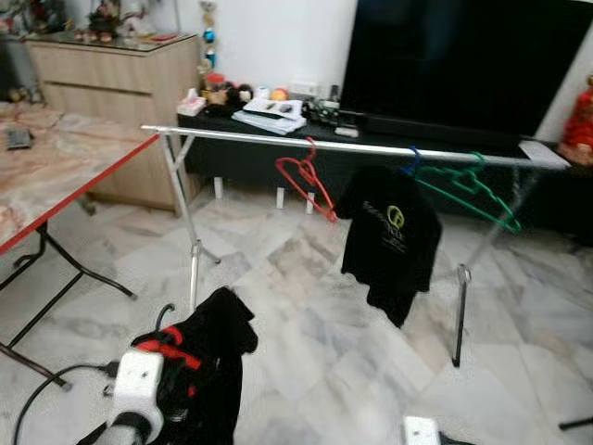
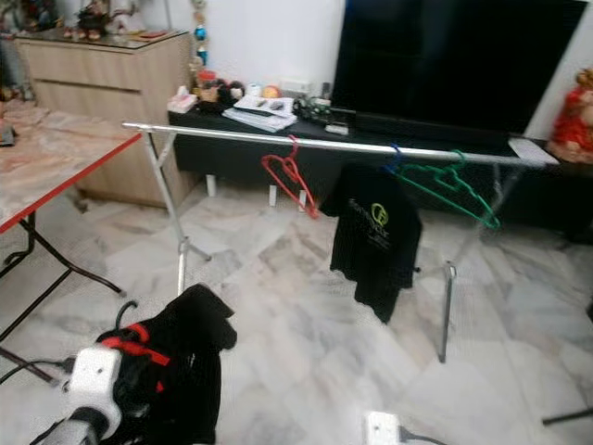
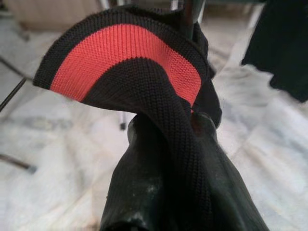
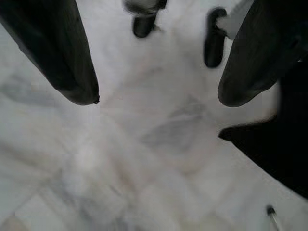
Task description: Hang hanger
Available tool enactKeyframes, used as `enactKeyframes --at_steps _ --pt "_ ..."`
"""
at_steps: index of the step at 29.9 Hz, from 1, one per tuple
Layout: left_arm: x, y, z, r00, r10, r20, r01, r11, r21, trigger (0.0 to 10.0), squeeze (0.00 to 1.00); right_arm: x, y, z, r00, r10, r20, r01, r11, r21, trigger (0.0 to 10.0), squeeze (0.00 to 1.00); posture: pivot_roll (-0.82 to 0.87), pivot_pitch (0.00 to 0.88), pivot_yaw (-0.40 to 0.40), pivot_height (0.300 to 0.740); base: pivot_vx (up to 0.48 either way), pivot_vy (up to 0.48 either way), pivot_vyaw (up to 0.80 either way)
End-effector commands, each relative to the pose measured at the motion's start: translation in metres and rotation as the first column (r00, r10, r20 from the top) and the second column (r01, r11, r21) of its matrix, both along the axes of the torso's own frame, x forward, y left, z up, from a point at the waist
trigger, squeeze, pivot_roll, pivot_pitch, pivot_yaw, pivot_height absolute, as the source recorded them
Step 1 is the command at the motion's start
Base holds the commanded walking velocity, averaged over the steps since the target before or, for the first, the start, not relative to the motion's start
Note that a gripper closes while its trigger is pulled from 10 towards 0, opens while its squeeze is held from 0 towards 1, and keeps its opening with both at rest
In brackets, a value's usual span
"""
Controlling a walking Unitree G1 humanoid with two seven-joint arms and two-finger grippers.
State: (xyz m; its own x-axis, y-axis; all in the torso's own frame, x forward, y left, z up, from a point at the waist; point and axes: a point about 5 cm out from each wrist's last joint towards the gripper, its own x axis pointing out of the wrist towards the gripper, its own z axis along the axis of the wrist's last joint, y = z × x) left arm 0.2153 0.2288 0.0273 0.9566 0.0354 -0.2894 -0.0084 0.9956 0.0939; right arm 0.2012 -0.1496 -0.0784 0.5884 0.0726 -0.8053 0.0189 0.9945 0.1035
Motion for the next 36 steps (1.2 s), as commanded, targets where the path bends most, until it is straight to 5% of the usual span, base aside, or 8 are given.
enactKeyframes --at_steps 1,12,36 --pt "0.006 -0.010 0.010 0.998 -0.032 0.051 0.033 0.999 -0.008 10.0 0.00 -0.007 -0.016 -0.003 1.000 -0.021 -0.017 0.020 0.999 -0.036 10.0 0.00 0.20 0.000 -0.054 0.740 0.382 0.000 0.00" --pt "-0.002 0.004 0.010 0.999 0.037 0.036 -0.037 0.999 -0.012 10.0 0.00 -0.012 -0.016 -0.005 1.000 -0.003 -0.030 0.002 0.999 -0.035 10.0 0.00 0.19 0.000 -0.047 0.740 0.480 0.000 0.00" --pt "0.012 -0.001 0.022 0.999 0.014 0.049 -0.013 1.000 -0.019 10.0 0.00 -0.010 -0.014 -0.004 0.999 -0.026 -0.021 0.026 1.000 -0.009 10.0 0.00 0.17 0.015 -0.038 0.740 0.480 0.000 0.00"
